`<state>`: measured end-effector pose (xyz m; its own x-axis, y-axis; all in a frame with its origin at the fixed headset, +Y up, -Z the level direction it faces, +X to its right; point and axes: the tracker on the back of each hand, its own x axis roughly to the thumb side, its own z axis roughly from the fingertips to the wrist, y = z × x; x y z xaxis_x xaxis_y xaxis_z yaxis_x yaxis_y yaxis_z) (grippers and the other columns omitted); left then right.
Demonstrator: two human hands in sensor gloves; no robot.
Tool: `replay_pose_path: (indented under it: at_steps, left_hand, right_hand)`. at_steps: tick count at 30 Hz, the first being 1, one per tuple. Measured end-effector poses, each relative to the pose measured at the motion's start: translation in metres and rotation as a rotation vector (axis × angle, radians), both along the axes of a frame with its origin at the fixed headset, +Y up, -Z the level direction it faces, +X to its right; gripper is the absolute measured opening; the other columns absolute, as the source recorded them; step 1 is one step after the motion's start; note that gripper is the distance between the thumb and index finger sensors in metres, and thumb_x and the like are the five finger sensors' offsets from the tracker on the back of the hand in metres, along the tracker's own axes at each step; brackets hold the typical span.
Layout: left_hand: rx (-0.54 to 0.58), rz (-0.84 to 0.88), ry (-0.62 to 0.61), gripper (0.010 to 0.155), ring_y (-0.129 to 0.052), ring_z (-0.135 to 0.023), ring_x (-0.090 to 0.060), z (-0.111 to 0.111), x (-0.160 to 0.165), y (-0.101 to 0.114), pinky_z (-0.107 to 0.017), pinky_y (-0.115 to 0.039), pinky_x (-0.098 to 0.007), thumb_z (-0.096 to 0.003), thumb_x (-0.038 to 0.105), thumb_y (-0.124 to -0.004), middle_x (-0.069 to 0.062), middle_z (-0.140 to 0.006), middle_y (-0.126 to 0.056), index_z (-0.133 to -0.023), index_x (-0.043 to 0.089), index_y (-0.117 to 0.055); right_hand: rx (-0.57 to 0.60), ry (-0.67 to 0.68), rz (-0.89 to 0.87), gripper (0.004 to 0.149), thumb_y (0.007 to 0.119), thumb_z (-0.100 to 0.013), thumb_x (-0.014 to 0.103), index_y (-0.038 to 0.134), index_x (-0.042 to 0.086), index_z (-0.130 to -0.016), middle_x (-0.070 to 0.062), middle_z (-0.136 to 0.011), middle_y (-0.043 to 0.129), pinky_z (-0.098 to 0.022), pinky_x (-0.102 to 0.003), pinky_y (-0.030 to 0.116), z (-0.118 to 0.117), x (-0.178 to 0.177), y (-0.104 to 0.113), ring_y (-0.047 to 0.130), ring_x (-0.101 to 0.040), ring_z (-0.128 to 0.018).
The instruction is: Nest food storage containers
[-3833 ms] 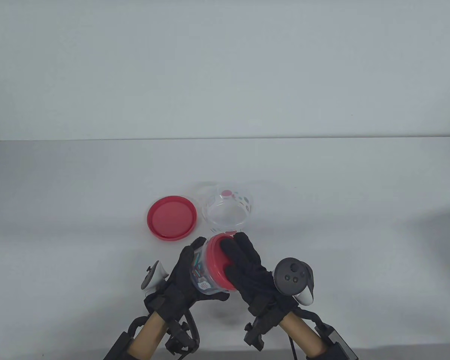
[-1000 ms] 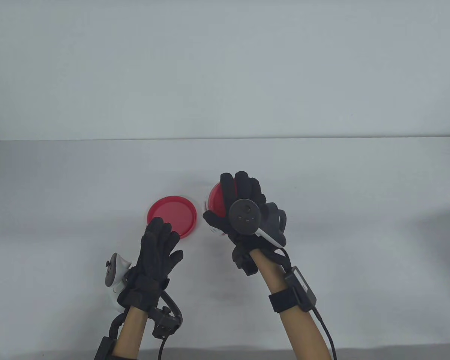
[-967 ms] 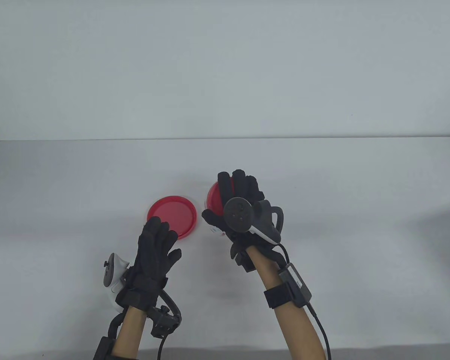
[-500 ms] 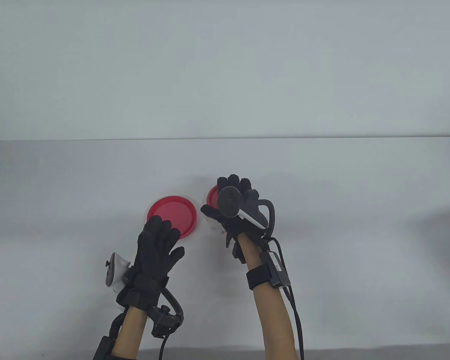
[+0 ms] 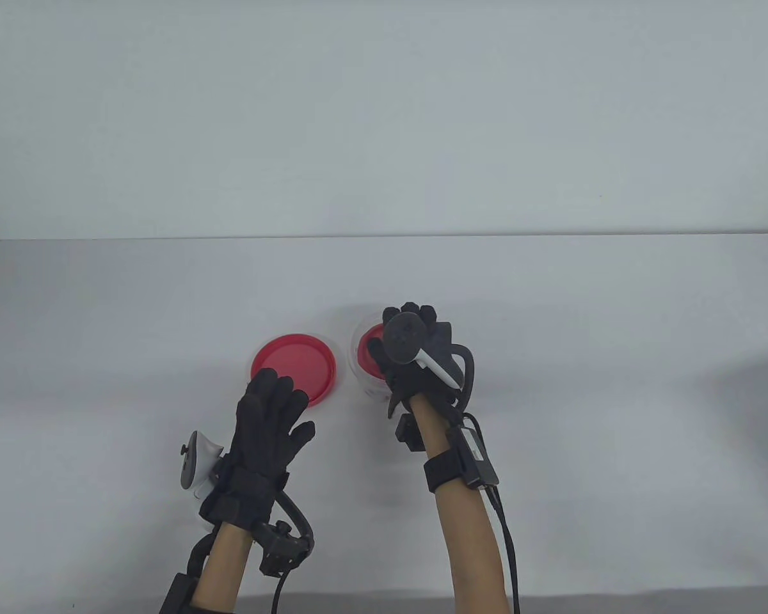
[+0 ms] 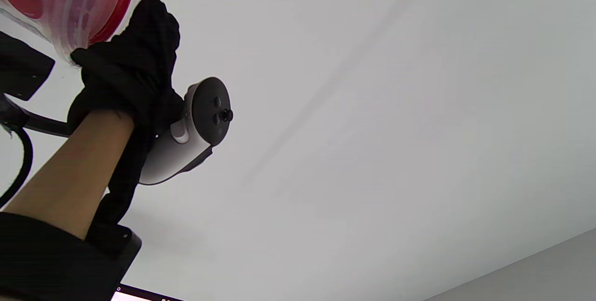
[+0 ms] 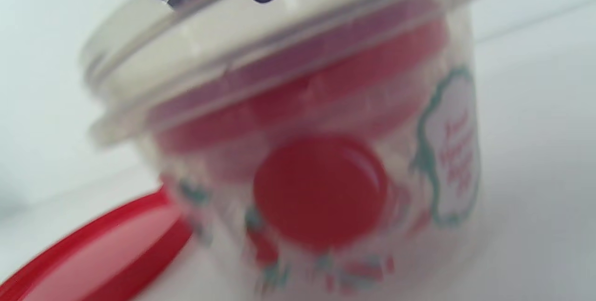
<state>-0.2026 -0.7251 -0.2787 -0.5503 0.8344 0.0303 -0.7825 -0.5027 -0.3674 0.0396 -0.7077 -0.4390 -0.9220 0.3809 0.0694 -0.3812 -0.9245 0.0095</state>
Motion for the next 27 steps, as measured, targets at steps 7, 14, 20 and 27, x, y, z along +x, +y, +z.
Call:
replay_pose_path:
  at_steps: [7,14,20,27]
  left_hand:
    - [-0.001,-0.005,-0.002,0.076,0.006,-0.111,-0.046,0.0,0.001,0.0,-0.076,-0.008,-0.066,-0.067,0.064,-0.033,-0.013,-0.12,0.016,-0.117,0.029,0.012]
    - [-0.001,-0.018,0.001,0.076,0.006,-0.111,-0.046,0.0,0.001,-0.001,-0.076,-0.008,-0.066,-0.0671,0.064,-0.033,-0.014,-0.121,0.015,-0.117,0.028,0.012]
    - [-0.002,-0.025,-0.004,0.076,0.006,-0.111,-0.046,0.001,0.002,0.0,-0.076,-0.008,-0.066,-0.0671,0.064,-0.034,-0.014,-0.121,0.015,-0.117,0.028,0.012]
    - [-0.01,-0.048,-0.012,0.076,0.005,-0.111,-0.046,0.003,0.004,-0.003,-0.076,-0.008,-0.066,-0.067,0.063,-0.034,-0.013,-0.121,0.015,-0.117,0.028,0.011]
  right_hand:
    - [-0.144,-0.147,0.204,0.059,0.058,-0.065,0.033,0.033,0.016,-0.115,-0.021,-0.113,0.052,-0.055,-0.055,0.069,0.001,0.026,-0.008,0.08,-0.041,-0.081]
    - [-0.15,-0.207,0.05,0.055,0.058,-0.064,0.025,0.038,0.018,-0.114,-0.025,-0.105,0.063,-0.034,-0.04,0.082,0.009,0.038,-0.011,0.098,-0.023,-0.049]
    - [-0.154,-0.176,0.003,0.055,0.058,-0.064,0.026,0.037,0.017,-0.114,-0.026,-0.105,0.062,-0.035,-0.04,0.082,0.031,0.045,-0.014,0.098,-0.023,-0.049]
    - [-0.163,-0.108,-0.079,0.057,0.057,-0.064,0.027,0.034,0.015,-0.114,-0.028,-0.106,0.059,-0.036,-0.042,0.081,0.067,0.059,-0.019,0.097,-0.026,-0.052]
